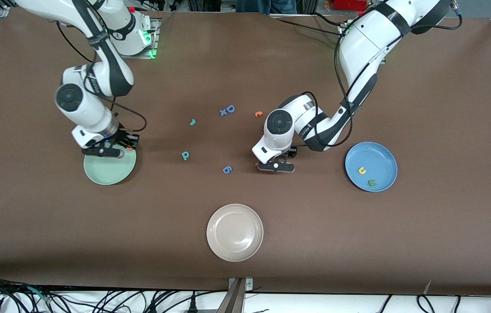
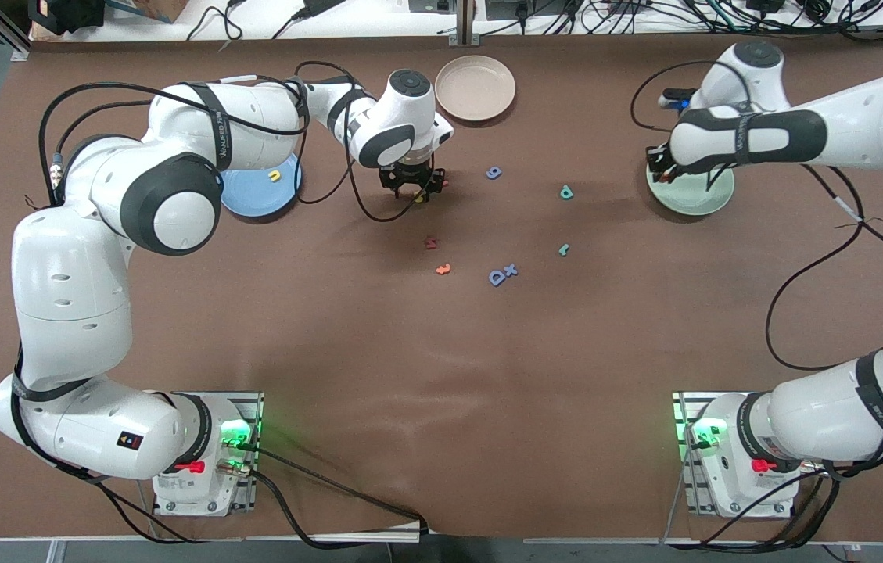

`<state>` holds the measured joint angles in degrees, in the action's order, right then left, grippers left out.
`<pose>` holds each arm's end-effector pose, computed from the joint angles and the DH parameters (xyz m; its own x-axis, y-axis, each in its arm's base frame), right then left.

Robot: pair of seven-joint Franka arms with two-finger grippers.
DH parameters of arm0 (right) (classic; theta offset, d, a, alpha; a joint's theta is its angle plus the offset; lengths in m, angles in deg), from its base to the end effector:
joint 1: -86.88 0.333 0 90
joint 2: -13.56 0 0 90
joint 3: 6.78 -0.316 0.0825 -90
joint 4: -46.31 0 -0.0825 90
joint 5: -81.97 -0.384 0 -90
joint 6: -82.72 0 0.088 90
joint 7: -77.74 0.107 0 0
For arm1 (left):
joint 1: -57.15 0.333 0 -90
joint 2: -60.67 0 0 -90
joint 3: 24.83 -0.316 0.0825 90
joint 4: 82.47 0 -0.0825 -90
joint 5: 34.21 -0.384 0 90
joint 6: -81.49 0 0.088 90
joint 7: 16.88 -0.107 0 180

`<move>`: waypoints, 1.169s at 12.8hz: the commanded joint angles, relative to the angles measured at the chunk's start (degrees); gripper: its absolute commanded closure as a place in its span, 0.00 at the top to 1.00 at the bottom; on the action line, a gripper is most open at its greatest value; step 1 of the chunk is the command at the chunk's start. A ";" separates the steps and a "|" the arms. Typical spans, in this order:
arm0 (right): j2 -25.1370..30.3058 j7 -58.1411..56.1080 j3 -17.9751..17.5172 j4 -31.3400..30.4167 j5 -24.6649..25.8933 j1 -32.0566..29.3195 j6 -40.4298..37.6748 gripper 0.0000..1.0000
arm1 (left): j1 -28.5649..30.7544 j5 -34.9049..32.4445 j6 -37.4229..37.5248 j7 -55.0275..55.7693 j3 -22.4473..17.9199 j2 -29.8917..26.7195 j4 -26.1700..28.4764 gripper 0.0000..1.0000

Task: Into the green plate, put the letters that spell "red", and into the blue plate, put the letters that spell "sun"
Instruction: 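Carry the orange e to the green plate while the left gripper reaches, then place the yellow u on the blue plate while the right gripper reaches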

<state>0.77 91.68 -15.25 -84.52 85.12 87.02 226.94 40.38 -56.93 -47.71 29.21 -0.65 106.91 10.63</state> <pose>0.5277 0.0809 0.2579 0.9985 -0.0525 0.0132 -0.0524 -0.9986 -0.0031 0.5381 -0.4108 0.1702 0.9946 -0.0733 -0.0731 -0.0768 -0.9959 -0.0473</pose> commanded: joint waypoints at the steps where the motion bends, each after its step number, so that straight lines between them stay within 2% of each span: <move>1: -0.12 -6.45 -0.75 0.58 1.42 -4.87 -1.14 0.16 | -0.37 -1.28 0.70 1.19 -0.36 0.34 -0.99 0.23; 2: -1.44 -7.43 -0.75 1.89 1.68 -6.28 -1.14 0.16 | -0.28 -1.20 0.70 1.28 -0.28 0.43 -0.99 0.15; 3: -2.67 -7.53 -0.67 3.29 1.95 -6.90 -1.05 0.19 | -0.19 -1.20 0.70 1.45 -0.28 0.60 -0.81 0.12; 4: -3.55 -7.44 -0.75 5.05 1.95 -7.17 -0.96 0.40 | -0.11 -1.20 0.70 2.50 -0.28 0.60 -0.81 0.12; 5: -3.74 -6.92 -0.75 5.93 1.86 -7.08 -0.96 0.73 | -0.11 -0.41 0.70 3.29 -0.28 0.60 -0.90 0.11; 6: -3.48 -6.57 -0.75 6.29 1.77 -6.65 -1.05 0.96 | -0.02 1.42 0.70 3.30 -0.28 0.52 -0.90 0.04; 7: -3.13 -6.56 -0.75 6.38 1.77 -6.21 -1.13 0.99 | 0.07 2.49 1.05 3.21 -0.28 0.08 -1.07 0.00; 10: -3.47 -2.99 -0.75 6.82 0.98 -2.62 -0.96 0.99 | 2.61 2.15 5.78 1.55 -0.10 -2.29 -1.78 0.00; 15: -11.28 17.66 -0.67 16.11 0.98 6.00 -1.05 0.99 | 11.12 1.71 19.84 -19.85 -0.19 -4.05 -6.79 0.00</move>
<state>-5.66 104.06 -16.27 -74.10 86.22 90.72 226.51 48.46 -55.66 -32.10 17.60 -0.96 104.52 4.45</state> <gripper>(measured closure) 0.009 0.775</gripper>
